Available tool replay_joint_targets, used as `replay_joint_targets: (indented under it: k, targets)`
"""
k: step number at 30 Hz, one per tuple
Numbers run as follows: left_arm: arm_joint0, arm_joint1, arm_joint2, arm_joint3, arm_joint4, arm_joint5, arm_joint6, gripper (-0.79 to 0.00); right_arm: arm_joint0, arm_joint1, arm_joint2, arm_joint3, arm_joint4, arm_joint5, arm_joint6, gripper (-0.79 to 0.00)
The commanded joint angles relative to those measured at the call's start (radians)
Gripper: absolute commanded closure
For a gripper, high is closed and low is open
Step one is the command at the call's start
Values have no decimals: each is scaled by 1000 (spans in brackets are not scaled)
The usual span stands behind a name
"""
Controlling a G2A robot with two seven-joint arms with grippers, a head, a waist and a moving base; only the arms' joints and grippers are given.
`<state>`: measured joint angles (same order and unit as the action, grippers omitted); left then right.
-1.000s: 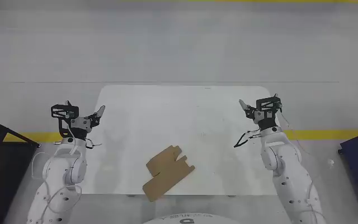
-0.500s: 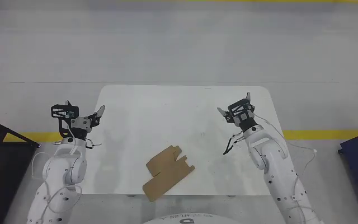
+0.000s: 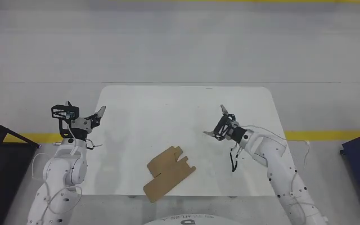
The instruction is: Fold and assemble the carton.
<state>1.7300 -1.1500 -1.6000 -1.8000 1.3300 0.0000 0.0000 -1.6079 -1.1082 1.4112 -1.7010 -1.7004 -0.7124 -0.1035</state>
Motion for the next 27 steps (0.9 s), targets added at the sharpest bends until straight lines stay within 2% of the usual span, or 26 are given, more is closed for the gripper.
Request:
replay_joint_targets:
  k: [1, 3, 11, 15, 21, 27]
  targets:
    - [0, 0, 0, 0, 0, 0, 0, -785, 32, 3, -33, 38, -23, -124, -30, -785]
    - [0, 0, 0, 0, 0, 0, 0, -785, 64, 6, -37, 78, -10, -168, -65, -785]
    - [0, 0, 0, 0, 0, 0, 0, -785, 72, 6, -47, 79, -25, -168, -50, -785]
    - [0, 0, 0, 0, 0, 0, 0, -785, 155, 2, -143, 137, -88, -256, -9, -785]
    - [0, 0, 0, 0, 0, 0, 0, -785, 250, -10, -270, 233, -185, -241, 10, -785]
    - [0, 0, 0, 0, 0, 0, 0, -785, 279, -11, -326, 256, -230, -236, 19, -785]
